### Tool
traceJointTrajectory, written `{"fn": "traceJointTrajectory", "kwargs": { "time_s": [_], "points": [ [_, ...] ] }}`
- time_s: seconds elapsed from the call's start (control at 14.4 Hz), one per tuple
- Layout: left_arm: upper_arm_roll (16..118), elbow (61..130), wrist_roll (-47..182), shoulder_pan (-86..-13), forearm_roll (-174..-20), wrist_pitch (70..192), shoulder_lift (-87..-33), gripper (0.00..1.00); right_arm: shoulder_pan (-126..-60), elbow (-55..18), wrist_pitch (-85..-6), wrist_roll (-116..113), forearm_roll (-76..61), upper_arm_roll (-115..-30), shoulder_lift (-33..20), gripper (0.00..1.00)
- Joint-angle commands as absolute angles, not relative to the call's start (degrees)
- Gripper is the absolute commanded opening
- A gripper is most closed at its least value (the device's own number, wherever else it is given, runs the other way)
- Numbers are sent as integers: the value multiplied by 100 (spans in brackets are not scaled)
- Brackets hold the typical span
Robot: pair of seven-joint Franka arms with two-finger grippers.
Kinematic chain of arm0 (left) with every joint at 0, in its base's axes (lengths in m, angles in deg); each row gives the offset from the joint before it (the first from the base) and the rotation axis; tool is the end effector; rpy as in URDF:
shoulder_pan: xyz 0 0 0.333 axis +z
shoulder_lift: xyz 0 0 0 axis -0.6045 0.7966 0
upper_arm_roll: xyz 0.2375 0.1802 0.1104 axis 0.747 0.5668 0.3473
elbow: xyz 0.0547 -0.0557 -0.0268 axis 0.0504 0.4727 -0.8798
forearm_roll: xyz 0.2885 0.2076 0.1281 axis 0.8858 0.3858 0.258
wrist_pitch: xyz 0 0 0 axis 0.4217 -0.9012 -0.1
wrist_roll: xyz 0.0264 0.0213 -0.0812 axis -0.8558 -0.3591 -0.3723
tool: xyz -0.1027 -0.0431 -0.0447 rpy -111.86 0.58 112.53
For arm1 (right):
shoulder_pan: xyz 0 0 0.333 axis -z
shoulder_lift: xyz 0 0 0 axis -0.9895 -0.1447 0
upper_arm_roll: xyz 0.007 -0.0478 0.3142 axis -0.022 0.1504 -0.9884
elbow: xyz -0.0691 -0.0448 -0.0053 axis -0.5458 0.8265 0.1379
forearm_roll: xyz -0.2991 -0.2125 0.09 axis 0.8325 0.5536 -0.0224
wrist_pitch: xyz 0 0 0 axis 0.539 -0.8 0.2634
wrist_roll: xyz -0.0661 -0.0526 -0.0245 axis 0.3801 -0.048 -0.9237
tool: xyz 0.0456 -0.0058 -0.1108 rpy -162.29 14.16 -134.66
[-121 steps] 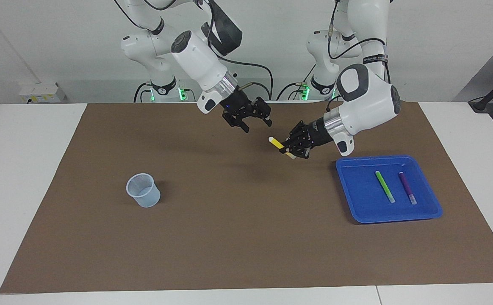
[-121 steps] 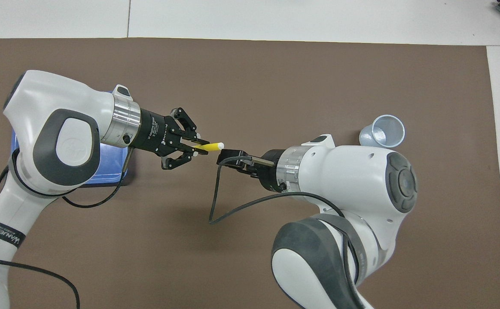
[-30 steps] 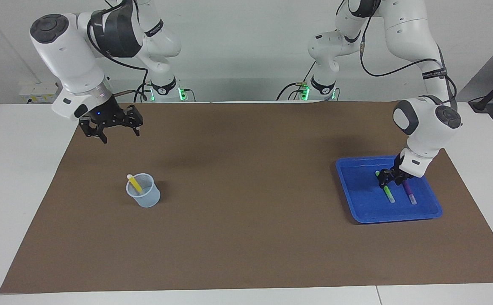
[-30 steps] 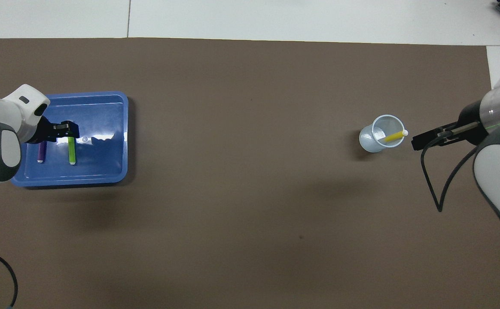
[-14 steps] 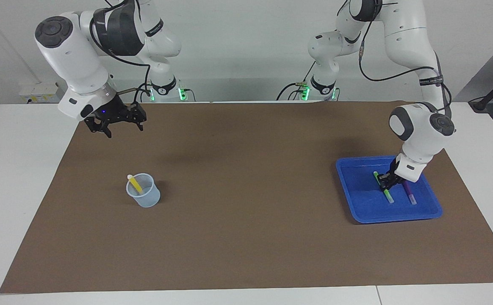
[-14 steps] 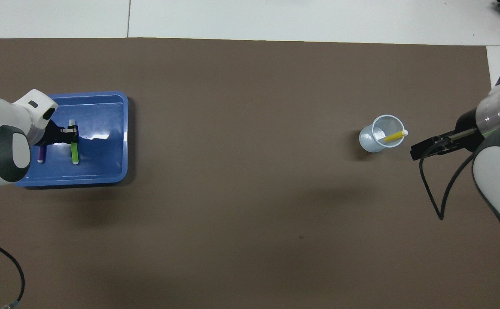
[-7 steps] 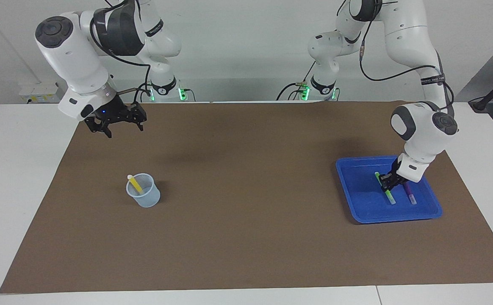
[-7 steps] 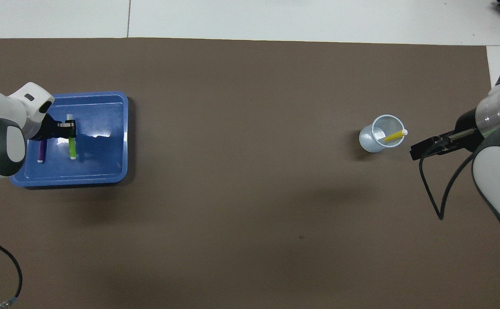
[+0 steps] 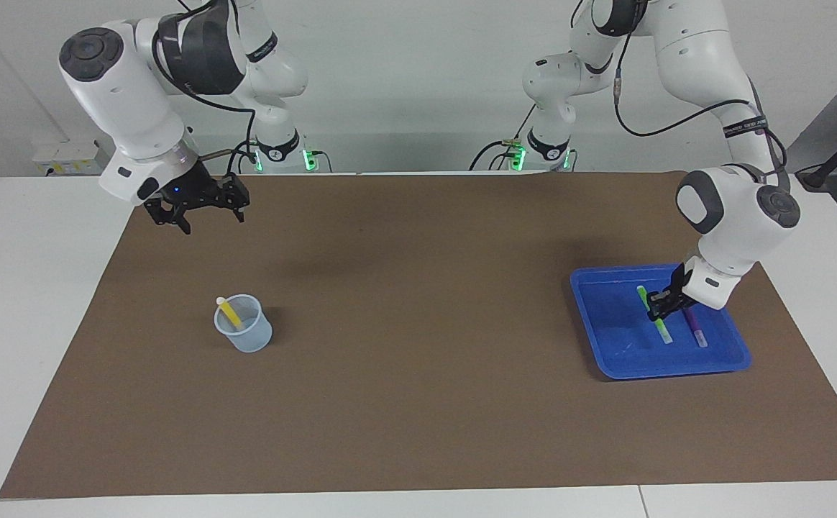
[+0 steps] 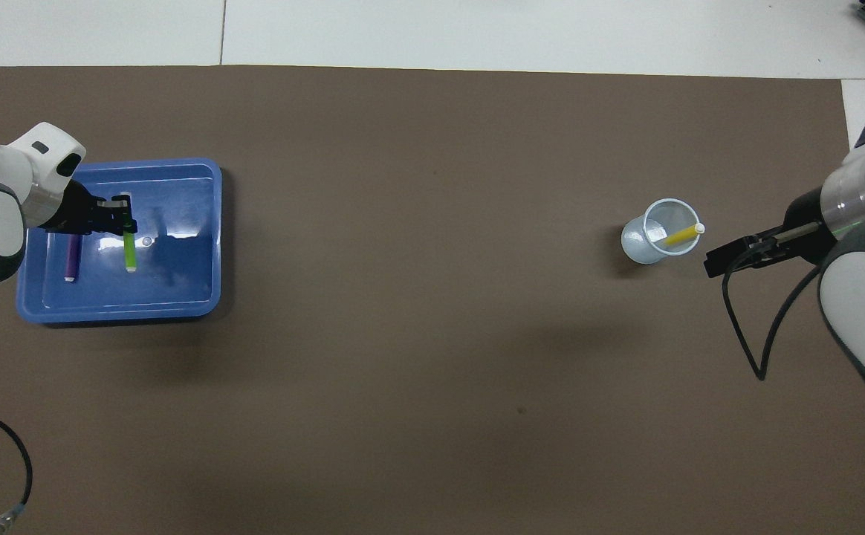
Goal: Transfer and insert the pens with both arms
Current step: 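Lift the green pen toward the right gripper while the right gripper approaches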
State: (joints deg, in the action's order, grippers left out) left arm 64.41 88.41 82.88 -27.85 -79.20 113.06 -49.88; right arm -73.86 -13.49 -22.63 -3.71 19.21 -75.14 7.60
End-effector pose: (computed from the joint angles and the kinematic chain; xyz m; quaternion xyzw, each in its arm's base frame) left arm 0.6233 0.0396 0.3552 0.9944 0.0744 -0.0171 0.0735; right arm 0.5424 0.0279 0.5420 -0.9926 -0.1069 0.0415 0.0395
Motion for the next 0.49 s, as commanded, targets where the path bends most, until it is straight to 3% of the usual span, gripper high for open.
{"fn": "traceJointTrajectory", "kwargs": {
  "time_s": [0.0,0.21,0.42],
  "points": [
    [6404,8508,7689,-2822,-8373,10410,-5025,0,-7412,-1422,-2240,124,1609,-7542,865,100],
    [6255,8428,6695,-2944,-8928,9635,-5253,0,-7552,-1440,-2397,792,952,-7542,865,100],
    [6219,8446,5748,-3261,-9068,9256,-5438,0,-7815,-1633,-3046,1732,-41,-7542,883,100]
  ]
}}
